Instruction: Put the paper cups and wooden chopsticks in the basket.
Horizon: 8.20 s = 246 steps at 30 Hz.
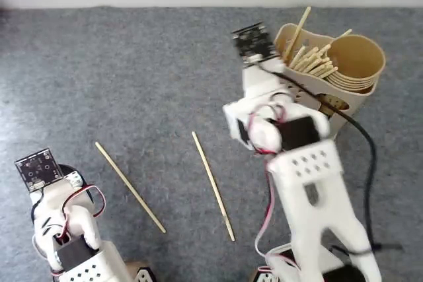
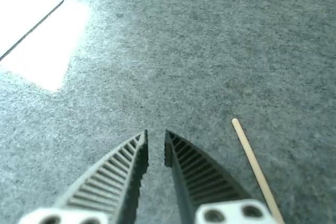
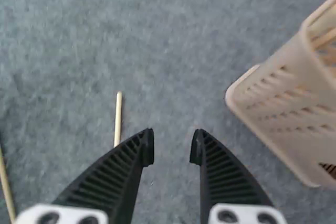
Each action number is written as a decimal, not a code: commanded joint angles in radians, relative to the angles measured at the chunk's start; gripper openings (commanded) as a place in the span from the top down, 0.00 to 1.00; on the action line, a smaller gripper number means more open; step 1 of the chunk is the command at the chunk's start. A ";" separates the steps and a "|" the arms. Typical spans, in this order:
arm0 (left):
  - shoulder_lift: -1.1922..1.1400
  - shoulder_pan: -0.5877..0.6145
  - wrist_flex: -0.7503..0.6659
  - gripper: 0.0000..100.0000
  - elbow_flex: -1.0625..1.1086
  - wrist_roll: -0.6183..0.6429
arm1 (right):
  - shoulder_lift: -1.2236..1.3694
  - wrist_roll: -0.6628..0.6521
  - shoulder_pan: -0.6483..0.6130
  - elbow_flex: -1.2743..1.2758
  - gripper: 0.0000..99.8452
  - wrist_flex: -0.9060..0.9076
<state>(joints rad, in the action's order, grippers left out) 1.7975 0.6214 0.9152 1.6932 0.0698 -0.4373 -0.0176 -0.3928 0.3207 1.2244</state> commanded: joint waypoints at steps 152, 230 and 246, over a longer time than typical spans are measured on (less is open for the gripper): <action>0.002 -0.078 0.009 0.95 -0.022 -0.003 | -0.374 0.152 0.369 -0.017 0.99 0.450; -1.269 -0.315 -0.046 0.79 -0.625 0.161 | -1.377 0.155 0.510 1.189 0.99 0.142; -1.636 -0.310 -0.071 0.89 -0.828 0.160 | -1.377 0.153 0.515 1.189 0.99 0.142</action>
<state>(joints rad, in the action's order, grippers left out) 0.1741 0.3023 0.8585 0.9275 0.2294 -1.8029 0.1266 0.1135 1.5144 1.3825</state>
